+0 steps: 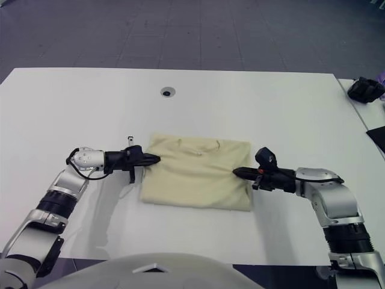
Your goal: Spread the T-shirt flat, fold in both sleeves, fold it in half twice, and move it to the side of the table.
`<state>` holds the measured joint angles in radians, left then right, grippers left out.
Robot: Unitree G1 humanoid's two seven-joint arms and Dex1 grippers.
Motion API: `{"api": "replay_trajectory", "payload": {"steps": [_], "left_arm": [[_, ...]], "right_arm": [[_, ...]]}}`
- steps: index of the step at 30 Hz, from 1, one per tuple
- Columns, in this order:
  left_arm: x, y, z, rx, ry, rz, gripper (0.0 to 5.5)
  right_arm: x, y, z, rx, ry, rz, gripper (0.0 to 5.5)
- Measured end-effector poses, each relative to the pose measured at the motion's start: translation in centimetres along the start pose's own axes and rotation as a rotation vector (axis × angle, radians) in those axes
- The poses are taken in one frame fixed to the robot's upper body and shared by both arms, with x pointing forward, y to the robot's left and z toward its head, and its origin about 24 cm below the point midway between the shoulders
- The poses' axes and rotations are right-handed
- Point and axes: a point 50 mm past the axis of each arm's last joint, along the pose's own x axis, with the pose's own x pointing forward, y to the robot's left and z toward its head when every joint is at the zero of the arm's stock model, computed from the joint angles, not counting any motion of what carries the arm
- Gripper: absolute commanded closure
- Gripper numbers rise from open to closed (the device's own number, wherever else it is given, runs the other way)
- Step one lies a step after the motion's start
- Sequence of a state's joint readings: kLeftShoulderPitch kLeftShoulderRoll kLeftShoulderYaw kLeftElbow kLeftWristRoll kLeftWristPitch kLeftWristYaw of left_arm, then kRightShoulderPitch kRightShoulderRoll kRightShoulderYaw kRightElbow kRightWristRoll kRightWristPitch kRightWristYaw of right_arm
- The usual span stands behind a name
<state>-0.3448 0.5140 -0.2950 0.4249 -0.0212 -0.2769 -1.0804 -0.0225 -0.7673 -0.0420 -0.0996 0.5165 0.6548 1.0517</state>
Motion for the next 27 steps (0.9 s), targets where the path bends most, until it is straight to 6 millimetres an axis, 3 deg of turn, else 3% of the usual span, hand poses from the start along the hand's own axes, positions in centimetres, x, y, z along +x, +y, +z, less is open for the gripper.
{"api": "replay_trajectory", "payload": {"steps": [4, 7, 10, 12, 16, 19, 27], "left_arm": [[0.0, 0.4, 0.6, 0.032, -0.014, -0.015, 4.03], [-2.0, 1.6, 2.2, 0.099, -0.035, 0.028, 3.58], [-3.9, 2.6, 4.3, 0.155, -0.064, 0.085, 3.10], [-4.3, 1.7, 5.3, 0.176, -0.073, 0.069, 2.75], [-3.3, -2.4, 4.5, 0.112, -0.048, -0.032, 2.17], [-2.2, -5.4, 3.1, 0.092, 0.019, -0.106, 1.72], [-2.5, -4.8, 2.9, 0.357, 0.069, -0.068, 0.58]], "right_arm": [[-0.1, -0.1, 2.5, 0.018, -0.121, -0.010, 4.54], [-0.5, -0.5, 4.2, -0.016, -0.162, -0.063, 4.12], [-0.7, -1.5, 4.2, -0.061, -0.144, -0.174, 3.66], [-0.1, -2.3, 2.9, -0.118, -0.055, -0.257, 3.32], [1.3, -3.6, -0.2, -0.195, 0.063, -0.362, 2.77], [2.0, -4.2, 0.2, -0.289, 0.058, -0.407, 2.35], [1.0, -3.9, 0.3, -0.371, 0.038, -0.466, 1.17]]}}
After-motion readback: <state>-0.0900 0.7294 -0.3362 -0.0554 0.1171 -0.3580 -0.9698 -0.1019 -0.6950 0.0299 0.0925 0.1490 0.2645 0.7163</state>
